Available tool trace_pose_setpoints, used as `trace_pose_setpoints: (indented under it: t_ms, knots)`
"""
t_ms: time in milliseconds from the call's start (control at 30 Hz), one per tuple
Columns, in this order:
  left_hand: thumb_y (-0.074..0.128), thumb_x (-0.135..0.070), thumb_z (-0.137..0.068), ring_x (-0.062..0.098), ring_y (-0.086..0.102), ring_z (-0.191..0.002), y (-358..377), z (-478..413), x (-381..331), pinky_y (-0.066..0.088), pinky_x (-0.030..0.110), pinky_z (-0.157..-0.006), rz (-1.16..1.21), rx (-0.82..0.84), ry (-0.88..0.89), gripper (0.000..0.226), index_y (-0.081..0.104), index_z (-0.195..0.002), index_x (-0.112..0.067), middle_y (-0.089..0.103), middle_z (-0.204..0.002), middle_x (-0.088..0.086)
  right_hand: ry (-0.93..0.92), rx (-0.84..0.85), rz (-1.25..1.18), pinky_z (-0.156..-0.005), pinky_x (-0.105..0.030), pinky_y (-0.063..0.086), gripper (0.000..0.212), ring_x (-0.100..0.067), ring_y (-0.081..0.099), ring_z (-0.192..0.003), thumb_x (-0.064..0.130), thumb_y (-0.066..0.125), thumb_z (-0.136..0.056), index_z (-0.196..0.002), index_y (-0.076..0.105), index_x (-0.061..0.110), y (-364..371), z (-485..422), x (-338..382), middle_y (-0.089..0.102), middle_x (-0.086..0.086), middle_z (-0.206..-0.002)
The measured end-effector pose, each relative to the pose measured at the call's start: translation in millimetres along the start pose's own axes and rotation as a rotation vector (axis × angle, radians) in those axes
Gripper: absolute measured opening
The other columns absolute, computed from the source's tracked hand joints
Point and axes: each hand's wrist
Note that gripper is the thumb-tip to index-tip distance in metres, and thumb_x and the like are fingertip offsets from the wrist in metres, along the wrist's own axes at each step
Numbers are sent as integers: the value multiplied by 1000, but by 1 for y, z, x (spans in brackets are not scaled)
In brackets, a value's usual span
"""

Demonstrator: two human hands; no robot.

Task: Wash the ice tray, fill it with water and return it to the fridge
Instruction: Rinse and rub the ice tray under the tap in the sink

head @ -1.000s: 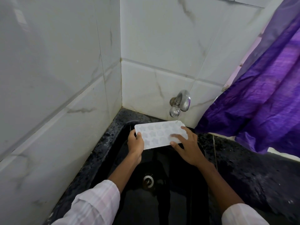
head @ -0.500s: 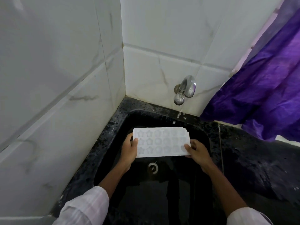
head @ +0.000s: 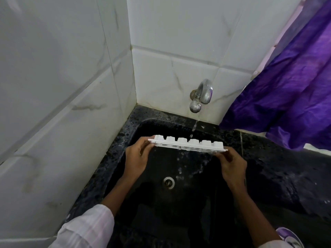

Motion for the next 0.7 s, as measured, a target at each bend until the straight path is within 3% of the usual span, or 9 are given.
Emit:
trace_pose_setpoints:
  t_ms: [133, 267, 400, 467, 533, 600, 700]
  knots:
    - [66, -8, -95, -5, 68, -90, 1, 2, 8, 51, 12, -77, -93, 60, 24, 13, 69, -107, -11, 73, -95, -11, -63, 50, 95, -66, -3, 42, 13, 11, 62, -71, 6, 75, -82, -87, 73, 18, 4, 7, 3, 67, 16, -74]
    - [61, -5, -97, -12, 64, -97, -1, 8, 7, 44, 2, -80, -104, 29, 46, 24, 65, -121, -10, 70, -108, -12, -139, -20, 86, -68, -7, 45, 15, -4, 66, -75, 5, 73, -83, -96, 75, 14, 1, 3, 8, 70, 11, -79]
    - [59, -4, -97, 3, 64, -82, -3, 7, 12, 37, -2, -72, -175, 51, 8, 14, 65, -110, -7, 67, -94, -10, -83, 327, 292, -70, -5, 43, 32, -17, 71, -82, -11, 64, -80, -97, 76, 13, 2, -14, -5, 75, -3, -87]
    - [57, -3, -98, -2, 60, -82, -5, 7, 12, 37, -2, -71, -186, 44, 8, 12, 64, -108, -7, 67, -94, -8, 54, 285, 194, -82, -2, 43, 33, -17, 72, -92, -11, 59, -83, -94, 76, 15, 3, -32, -3, 76, 0, -92]
    - [56, -3, -98, -1, 58, -82, -7, 9, 14, 36, -2, -71, -198, 36, 14, 10, 64, -105, -4, 66, -91, -6, 227, 159, -71, -94, -19, 49, 18, -14, 71, -96, 10, 65, -88, -92, 75, 24, 7, -56, 14, 76, 4, -95]
    - [57, -4, -98, 3, 60, -79, -9, 12, 18, 37, -1, -69, -195, 35, -9, 8, 62, -104, -4, 66, -88, -4, 362, 101, -327, -93, -31, 54, 9, -15, 71, -96, 26, 65, -90, -91, 72, 22, 18, -84, 38, 75, 1, -95]
    - [58, -5, -98, 7, 60, -72, -9, 17, 24, 39, 5, -66, -177, 7, -86, 9, 60, -103, -12, 65, -82, -6, 448, 170, -368, -87, -30, 56, 16, -15, 68, -95, 34, 59, -93, -89, 67, 20, 45, -126, 70, 71, -3, -98]
Point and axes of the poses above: each hand's wrist, its own z-axis away from the middle knuckle, its own y-axis out of the palm, x = y × z
